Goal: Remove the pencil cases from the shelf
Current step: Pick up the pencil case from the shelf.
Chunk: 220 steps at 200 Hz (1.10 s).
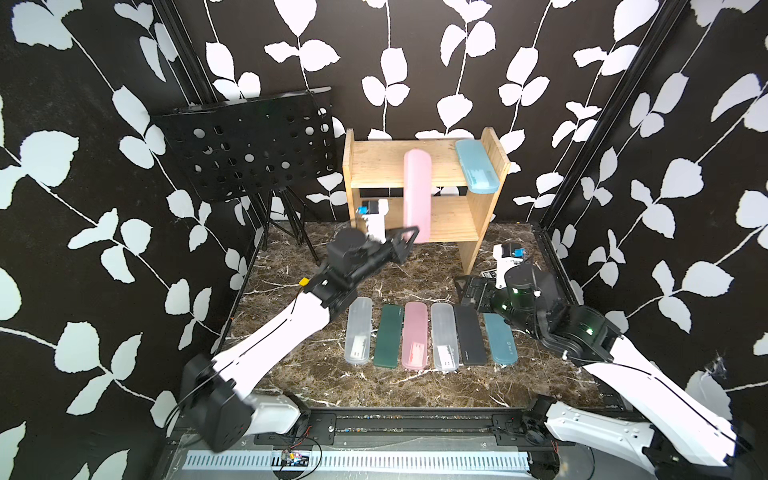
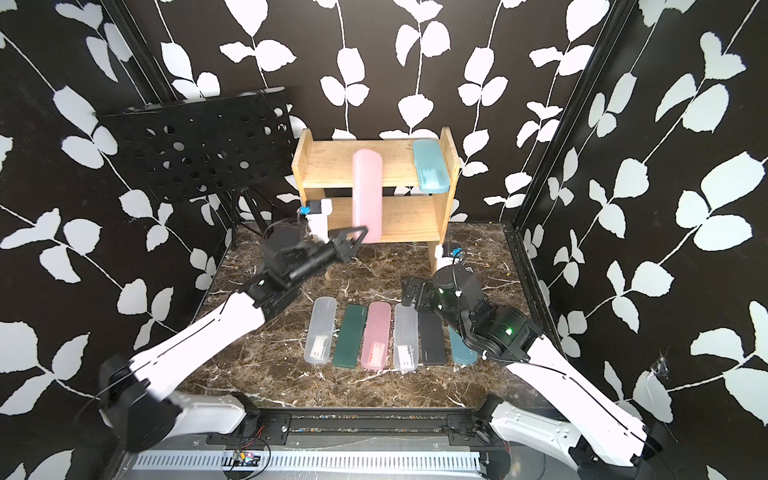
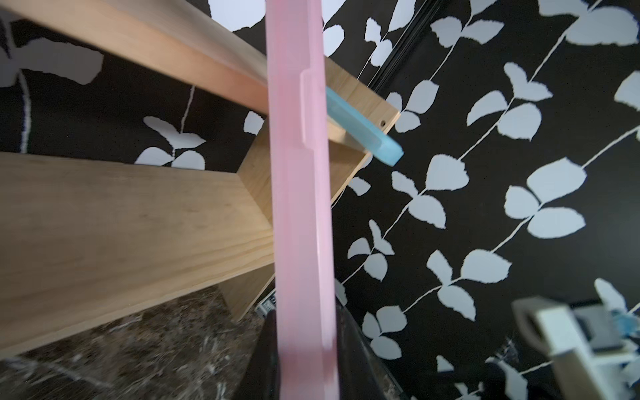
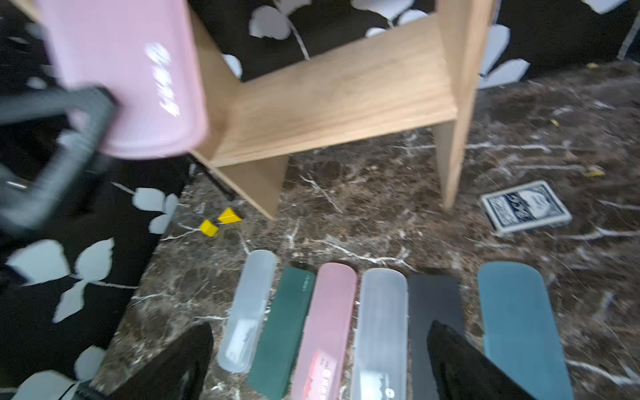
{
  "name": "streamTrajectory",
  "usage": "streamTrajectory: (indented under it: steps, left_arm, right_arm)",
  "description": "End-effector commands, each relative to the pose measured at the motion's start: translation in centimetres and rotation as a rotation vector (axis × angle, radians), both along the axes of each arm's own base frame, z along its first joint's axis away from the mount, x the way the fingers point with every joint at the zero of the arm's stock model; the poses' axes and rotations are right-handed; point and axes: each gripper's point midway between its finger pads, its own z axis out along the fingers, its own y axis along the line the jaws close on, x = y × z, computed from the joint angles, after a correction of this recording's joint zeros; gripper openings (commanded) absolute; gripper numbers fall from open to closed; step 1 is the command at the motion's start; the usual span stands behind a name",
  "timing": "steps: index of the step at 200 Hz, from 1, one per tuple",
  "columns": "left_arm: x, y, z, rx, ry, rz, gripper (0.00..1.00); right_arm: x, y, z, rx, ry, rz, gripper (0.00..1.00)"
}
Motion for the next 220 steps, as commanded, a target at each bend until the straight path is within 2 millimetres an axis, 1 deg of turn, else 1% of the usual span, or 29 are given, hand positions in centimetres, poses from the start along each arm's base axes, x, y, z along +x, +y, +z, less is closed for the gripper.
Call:
streamTrajectory:
  steps: [1,27,47,62,87,105,126,144,170,192,220]
  left_arm:
    - [-3.0,2.1,1.4,0.056,-0.197,-0.016,0.00]
    - [-5.4,4.1,-0.4,0.073,-0.202,-0.011,0.00]
    - [-6.7,5.5,-1.7,0.091,-0.192,0.000,0.00]
    - [-7.6,6.4,-2.3,0.097,-0.186,0.010,0.00]
    - [-8.9,7.7,-3.1,0.108,-0.178,0.020,0.00]
    - [-9.5,8.3,-3.3,0.114,-0.174,0.024,0.00]
    - [-10.1,8.8,-3.5,0.112,-0.169,0.025,0.00]
    - [-10.5,9.1,-3.5,0.089,-0.169,0.026,0.00]
    - [-11.0,9.6,-3.3,0.066,-0.180,0.030,0.00]
    - [-11.2,9.7,-3.4,0.070,-0.182,0.028,0.00]
    - [-11.5,9.8,-3.6,0.066,-0.178,0.022,0.00]
  right_arm:
    - [-0.4,4.4,5.6,0.085,-0.132,0.133,1.00]
    - [-0.6,9.2,8.1,0.146,-0.165,0.253,0.99]
    - [-0.3,12.1,9.6,0.182,-0.191,0.305,0.99]
    - [0.1,13.9,10.1,0.191,-0.197,0.326,0.99]
    - [0.9,16.2,9.9,0.191,-0.199,0.338,0.99]
    - [1.6,17.3,9.6,0.178,-0.191,0.335,0.99]
    - [2.3,18.5,8.5,0.154,-0.170,0.336,0.99]
    - [2.9,18.8,7.4,0.138,-0.156,0.315,0.99]
    - [3.2,19.2,6.3,0.131,-0.139,0.311,0.99]
    - [3.2,19.3,5.8,0.133,-0.132,0.308,0.93]
    - [3.2,19.5,5.4,0.142,-0.127,0.314,0.76]
